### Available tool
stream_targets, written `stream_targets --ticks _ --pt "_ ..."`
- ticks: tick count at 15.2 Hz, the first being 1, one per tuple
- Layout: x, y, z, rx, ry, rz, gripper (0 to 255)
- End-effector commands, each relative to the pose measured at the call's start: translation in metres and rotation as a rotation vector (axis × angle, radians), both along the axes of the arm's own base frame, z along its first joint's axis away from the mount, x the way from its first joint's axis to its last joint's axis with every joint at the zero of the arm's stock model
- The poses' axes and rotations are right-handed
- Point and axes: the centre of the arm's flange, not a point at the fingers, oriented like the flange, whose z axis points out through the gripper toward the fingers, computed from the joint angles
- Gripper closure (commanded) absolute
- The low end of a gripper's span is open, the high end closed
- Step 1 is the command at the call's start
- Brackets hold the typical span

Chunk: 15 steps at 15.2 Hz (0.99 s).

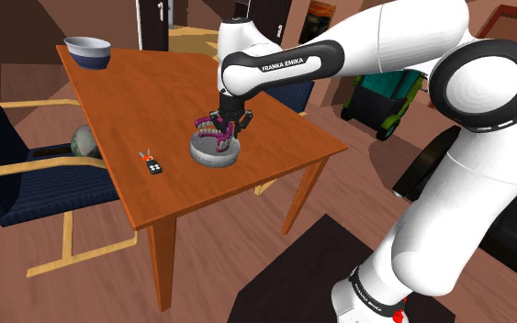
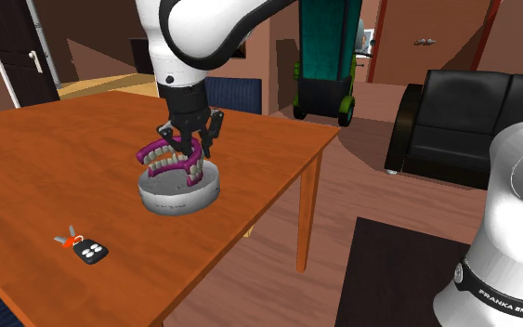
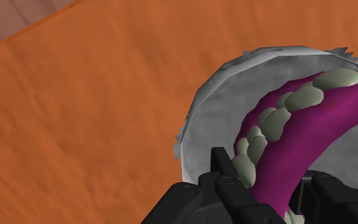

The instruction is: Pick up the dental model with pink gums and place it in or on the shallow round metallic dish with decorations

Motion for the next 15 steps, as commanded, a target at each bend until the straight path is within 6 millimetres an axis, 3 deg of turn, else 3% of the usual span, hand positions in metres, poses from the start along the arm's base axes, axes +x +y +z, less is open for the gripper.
stream_targets --ticks 1,3,4,9,13,15 --pt "0.0 0.0 0.0 0.0 -0.001 0.0 255" --pt "0.0 0.0 0.0 0.0 -0.001 0.0 255" --pt "0.0 0.0 0.0 0.0 -0.001 0.0 0" --pt "0.0 0.0 0.0 0.0 -0.001 0.0 0" --pt "-0.002 0.009 0.049 0.0 -0.001 0.0 0" --pt "-0.002 0.009 0.049 0.0 -0.001 0.0 0"
